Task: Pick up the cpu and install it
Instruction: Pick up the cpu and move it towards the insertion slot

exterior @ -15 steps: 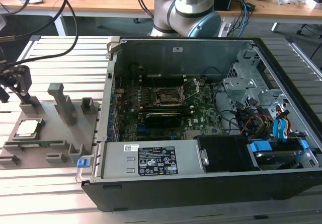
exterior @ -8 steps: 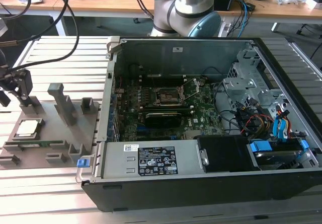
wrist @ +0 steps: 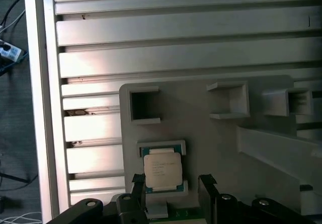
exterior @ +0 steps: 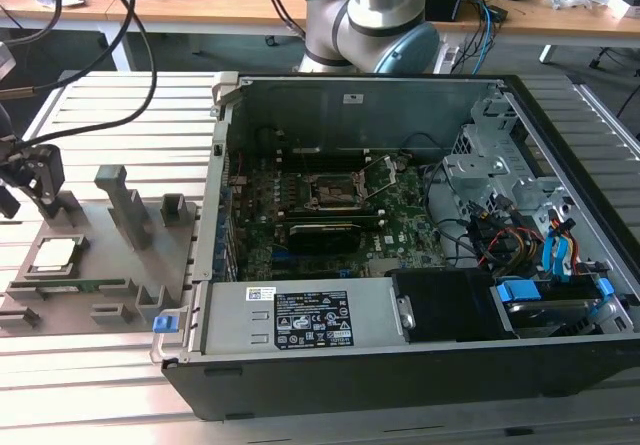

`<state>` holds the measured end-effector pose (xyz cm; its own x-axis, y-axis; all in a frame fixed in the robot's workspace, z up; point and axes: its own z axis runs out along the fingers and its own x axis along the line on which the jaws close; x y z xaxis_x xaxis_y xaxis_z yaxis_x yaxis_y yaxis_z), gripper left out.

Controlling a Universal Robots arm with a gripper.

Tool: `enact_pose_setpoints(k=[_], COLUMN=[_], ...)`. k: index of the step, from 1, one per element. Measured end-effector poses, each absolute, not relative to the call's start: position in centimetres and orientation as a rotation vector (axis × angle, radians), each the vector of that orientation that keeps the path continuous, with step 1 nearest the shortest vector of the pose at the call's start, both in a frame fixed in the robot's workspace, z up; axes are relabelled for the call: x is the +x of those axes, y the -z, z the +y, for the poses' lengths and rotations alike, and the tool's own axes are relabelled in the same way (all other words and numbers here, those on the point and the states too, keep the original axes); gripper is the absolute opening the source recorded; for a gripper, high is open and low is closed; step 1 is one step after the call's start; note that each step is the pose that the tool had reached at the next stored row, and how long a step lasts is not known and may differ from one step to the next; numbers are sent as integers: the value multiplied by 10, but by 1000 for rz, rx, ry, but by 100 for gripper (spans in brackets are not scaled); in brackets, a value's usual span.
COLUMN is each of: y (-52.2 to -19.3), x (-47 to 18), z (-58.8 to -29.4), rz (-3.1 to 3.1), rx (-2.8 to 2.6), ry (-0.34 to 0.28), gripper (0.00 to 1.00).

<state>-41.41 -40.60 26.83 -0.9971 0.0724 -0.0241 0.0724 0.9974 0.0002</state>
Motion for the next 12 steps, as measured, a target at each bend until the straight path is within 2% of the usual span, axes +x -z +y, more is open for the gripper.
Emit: enact_pose_setpoints(k=[12], y=[-258], x=[-414], z=[-406], rz=[3115], rx=[113], ry=[1], gripper=[54])
